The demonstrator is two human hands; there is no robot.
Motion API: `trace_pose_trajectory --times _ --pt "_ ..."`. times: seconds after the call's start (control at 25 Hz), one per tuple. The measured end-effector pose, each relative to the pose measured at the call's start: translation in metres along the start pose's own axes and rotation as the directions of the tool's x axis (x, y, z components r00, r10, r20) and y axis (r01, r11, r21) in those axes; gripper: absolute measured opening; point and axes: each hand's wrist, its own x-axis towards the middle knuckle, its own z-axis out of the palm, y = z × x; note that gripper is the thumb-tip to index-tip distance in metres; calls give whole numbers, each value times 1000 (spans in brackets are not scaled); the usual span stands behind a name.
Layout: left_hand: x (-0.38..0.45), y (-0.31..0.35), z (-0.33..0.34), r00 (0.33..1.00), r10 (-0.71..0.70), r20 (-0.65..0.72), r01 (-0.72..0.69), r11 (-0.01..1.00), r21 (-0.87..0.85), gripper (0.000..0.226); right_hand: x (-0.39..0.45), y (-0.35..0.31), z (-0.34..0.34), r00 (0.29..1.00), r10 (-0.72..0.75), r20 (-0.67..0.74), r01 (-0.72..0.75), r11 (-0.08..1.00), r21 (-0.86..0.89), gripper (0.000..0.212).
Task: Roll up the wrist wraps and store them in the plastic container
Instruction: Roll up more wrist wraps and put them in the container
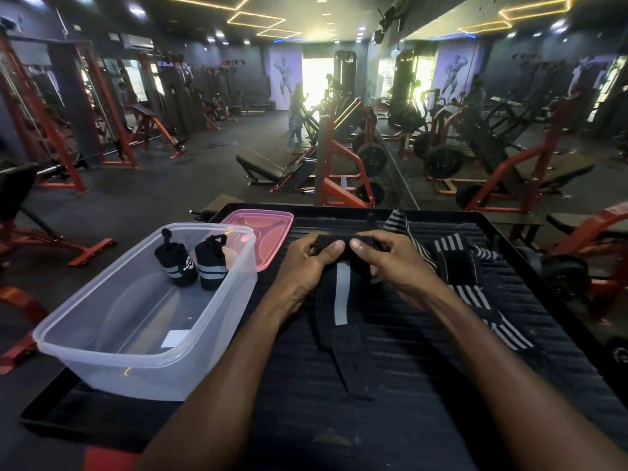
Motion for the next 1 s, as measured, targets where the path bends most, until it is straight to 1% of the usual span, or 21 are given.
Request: trace_pose_trajectory --times 0.04,0.08,0.16,0.24,0.32,0.36,0.44,0.48,0.52,0.56,0.6,0.68,0.72,0.76,0.8,0.84,0.88,0.92,0.96,1.0 --pt "0 0 0 1000 23 1 -23 999 26 21 1 2 0 1000 24 20 -24 1000 -16 10" --pt "0 0 0 999 42 4 -42 998 52 22 2 3 -1 1000 18 17 -17 999 -46 10" --pt "0 0 2 999 49 5 -49 998 41 24 3 4 -1 998 -67 -16 65 994 -90 8" --pt "-1 1 2 1000 10 29 -10 1000 -15 33 3 5 -1 992 -122 -17 120 990 -68 12" --pt "-1 2 2 998 -35 51 36 999 -6 41 2 6 0 993 -119 -2 119 993 -13 19" --pt "-1 1 2 998 -32 44 32 999 12 38 3 7 0 996 -90 1 90 996 24 21" --pt "0 0 0 1000 1 30 -2 1000 17 28 1 3 1 999 29 32 -32 994 104 16" --pt "0 -1 0 999 19 33 -19 1000 18 27 0 1 1 992 111 57 -117 987 115 15" --pt "-1 -1 0 998 37 47 -38 999 28 28 -1 1 0 981 177 74 -184 978 102 20" --pt "-1 -1 -1 997 51 66 -54 998 45 29 0 1 -1 974 213 77 -219 973 78 24" --pt "-1 -1 -1 995 54 85 -59 997 55 30 1 3 -1 976 205 68 -209 976 65 22" --pt "-1 -2 -1 995 24 95 -26 999 22 36 1 3 -1 995 102 22 -103 992 72 7" --pt "-1 -1 0 996 -10 91 10 1000 -6 41 2 4 -2 1000 28 -4 -28 999 45 10" --pt "-1 0 0 996 -44 80 45 999 -16 47 1 2 -1 998 -61 -16 61 998 -8 19" --pt "-1 1 1 996 -66 67 66 998 -2 47 0 1 0 991 -135 -17 134 989 -68 26" --pt "0 1 2 996 -68 51 67 998 15 40 -1 0 1 984 -179 -16 176 979 -105 31" --pt "0 2 1 998 -54 37 54 998 21 28 1 2 1 982 -189 -24 186 977 -100 33" --pt "-1 3 1 999 -36 31 36 999 17 19 1 3 2 988 -152 -39 149 987 -55 32" --pt "-1 4 1 999 -19 27 19 1000 16 15 2 3 2 995 -86 -47 88 996 29 31" --pt "-1 5 -1 1000 -3 30 2 1000 25 17 2 4 4 1000 -3 -24 5 996 92 31"
